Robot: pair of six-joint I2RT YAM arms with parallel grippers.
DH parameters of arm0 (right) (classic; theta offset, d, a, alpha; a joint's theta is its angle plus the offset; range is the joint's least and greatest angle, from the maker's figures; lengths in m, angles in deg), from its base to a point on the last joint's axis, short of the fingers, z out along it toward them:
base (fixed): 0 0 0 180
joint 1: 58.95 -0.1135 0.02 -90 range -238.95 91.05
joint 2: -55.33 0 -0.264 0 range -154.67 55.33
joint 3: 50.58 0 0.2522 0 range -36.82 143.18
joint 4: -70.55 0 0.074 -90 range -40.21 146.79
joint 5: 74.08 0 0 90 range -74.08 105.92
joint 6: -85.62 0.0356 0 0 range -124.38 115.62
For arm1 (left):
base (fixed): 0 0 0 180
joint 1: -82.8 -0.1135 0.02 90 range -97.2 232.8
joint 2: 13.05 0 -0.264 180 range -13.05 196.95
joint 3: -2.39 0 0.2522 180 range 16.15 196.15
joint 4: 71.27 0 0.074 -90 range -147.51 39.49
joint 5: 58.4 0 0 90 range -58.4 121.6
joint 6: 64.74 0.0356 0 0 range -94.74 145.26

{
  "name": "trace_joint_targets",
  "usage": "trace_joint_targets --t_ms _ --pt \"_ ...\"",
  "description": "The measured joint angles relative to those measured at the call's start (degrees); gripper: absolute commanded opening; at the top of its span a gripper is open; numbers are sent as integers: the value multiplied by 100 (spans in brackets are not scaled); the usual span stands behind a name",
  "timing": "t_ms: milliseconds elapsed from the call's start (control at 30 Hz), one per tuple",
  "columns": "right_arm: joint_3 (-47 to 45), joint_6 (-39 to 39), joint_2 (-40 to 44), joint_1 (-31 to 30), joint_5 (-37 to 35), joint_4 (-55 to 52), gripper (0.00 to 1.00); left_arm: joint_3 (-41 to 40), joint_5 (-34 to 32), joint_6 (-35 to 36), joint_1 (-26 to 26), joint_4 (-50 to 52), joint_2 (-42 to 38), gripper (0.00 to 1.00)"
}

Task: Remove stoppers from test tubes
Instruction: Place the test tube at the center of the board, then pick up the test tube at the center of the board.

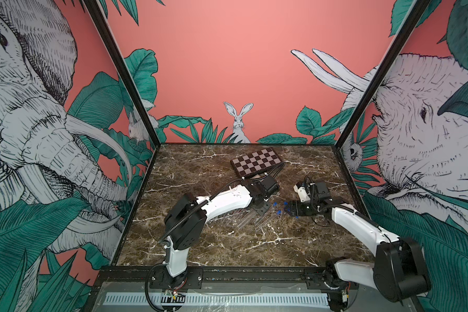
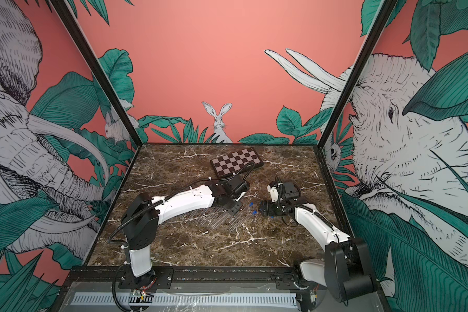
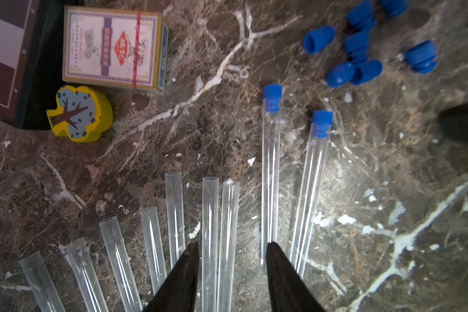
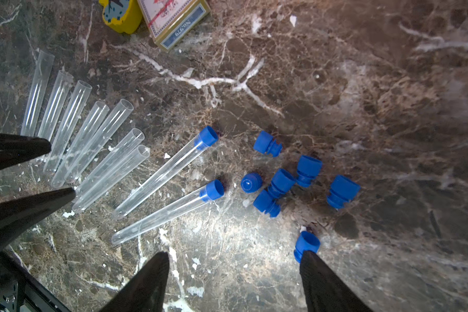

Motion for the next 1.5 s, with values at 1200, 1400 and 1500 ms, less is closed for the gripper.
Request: trace_joint_targets --t_ms 1200,1400,1500 --pt "-79 245 391 1458 1117 323 82 1272 291 114 55 144 1703 38" --pt "-79 240 404 1486 1119 273 82 1263 249 85 61 144 1707 35" --pt "-79 243 431 1497 1121 264 82 1263 221 39 66 146 1707 35"
